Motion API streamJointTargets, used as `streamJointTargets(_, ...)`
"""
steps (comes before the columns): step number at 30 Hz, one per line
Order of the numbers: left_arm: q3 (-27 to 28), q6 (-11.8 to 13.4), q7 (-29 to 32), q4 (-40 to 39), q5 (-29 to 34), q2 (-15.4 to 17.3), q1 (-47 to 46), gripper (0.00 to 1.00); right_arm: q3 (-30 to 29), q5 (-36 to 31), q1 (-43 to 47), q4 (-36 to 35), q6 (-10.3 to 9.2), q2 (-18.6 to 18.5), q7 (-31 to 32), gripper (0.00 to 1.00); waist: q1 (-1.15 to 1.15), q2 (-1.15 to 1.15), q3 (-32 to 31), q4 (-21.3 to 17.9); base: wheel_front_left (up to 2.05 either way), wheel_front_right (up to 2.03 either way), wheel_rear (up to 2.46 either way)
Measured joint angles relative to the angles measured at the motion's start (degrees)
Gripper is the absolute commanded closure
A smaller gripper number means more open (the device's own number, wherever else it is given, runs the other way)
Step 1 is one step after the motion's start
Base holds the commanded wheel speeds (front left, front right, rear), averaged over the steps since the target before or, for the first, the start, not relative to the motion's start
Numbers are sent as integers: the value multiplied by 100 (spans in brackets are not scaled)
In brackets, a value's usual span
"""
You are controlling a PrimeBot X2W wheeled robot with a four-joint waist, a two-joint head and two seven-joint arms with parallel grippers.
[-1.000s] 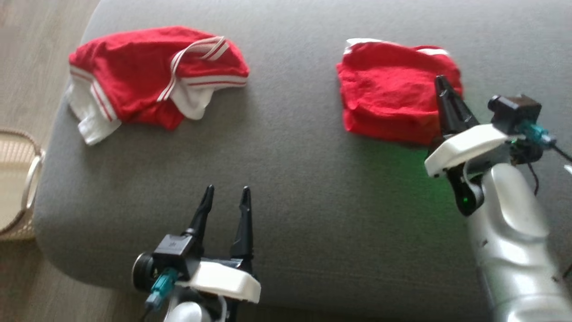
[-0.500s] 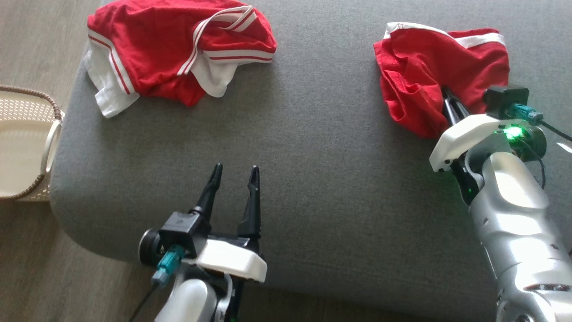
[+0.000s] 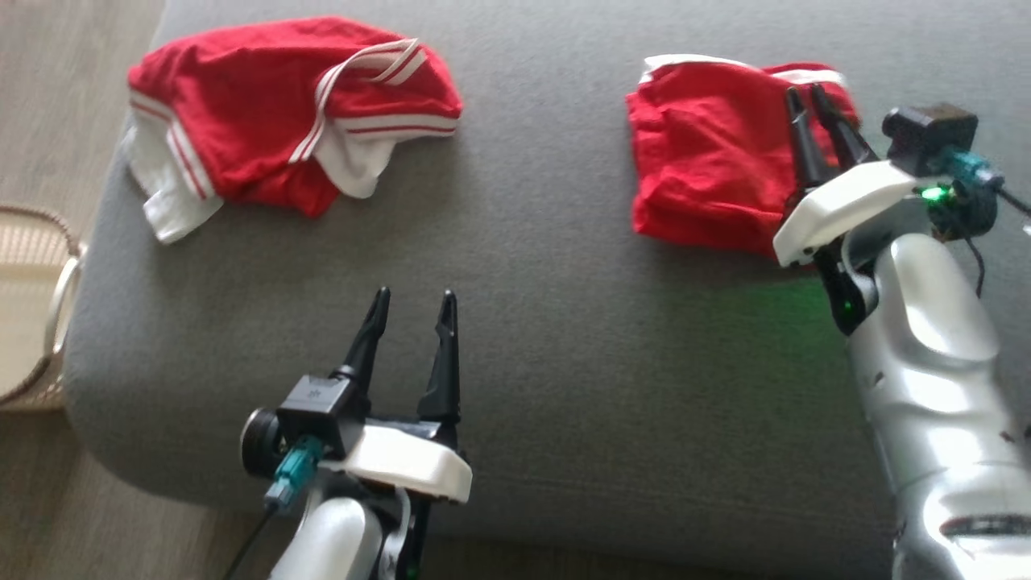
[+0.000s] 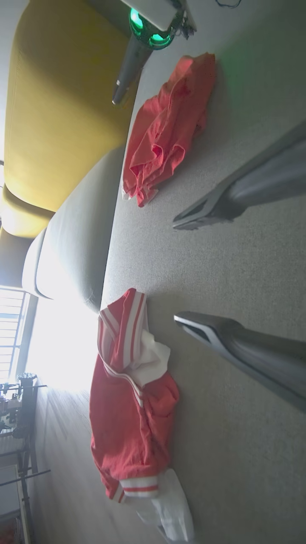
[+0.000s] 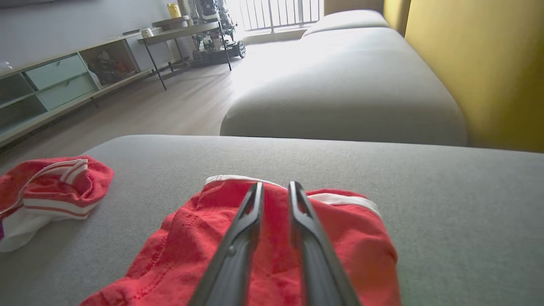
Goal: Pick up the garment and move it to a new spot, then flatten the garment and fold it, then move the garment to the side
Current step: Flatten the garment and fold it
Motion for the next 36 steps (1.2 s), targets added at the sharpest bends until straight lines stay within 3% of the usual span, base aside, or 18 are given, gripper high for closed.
streamJointTargets(2,3,-15,0,29,1,0,87,0,192,153,179,-158,0,-5,0,60,0,0,-81,-81,0,0,0)
streamJointTargets(3,2,-21,0,53,1,0,124,0,312,197,283,-189,0,-7,0,65,0,0,-123,-113,0,0,0)
streamJointTargets(4,2,-23,1,57,1,0,154,0,439,245,393,-209,0,-8,0,77,0,0,-165,-138,0,0,0)
streamJointTargets(5,0,-27,1,58,0,1,172,0,572,280,497,-210,0,-7,0,100,0,0,-204,-154,0,0,0)
streamJointTargets(17,-35,-116,1,105,7,0,193,0,846,325,609,482,0,-4,1,100,0,0,-302,299,0,0,0)
streamJointTargets(24,-81,-119,1,141,-10,0,212,0,1771,1168,647,860,0,-5,1,100,0,0,-451,463,0,0,0)
streamJointTargets(29,-13,-118,1,152,-9,1,430,0,2431,1927,982,279,0,-1,2,100,0,0,-551,313,0,0,0)
streamJointTargets(35,170,-85,1,91,14,1,537,0,2336,1904,1138,-720,0,1,2,100,0,0,-641,-9,0,0,0)
streamJointTargets(36,221,-59,1,79,31,2,561,0,2213,1794,1157,-943,0,1,2,85,0,0,-661,-90,0,0,0)
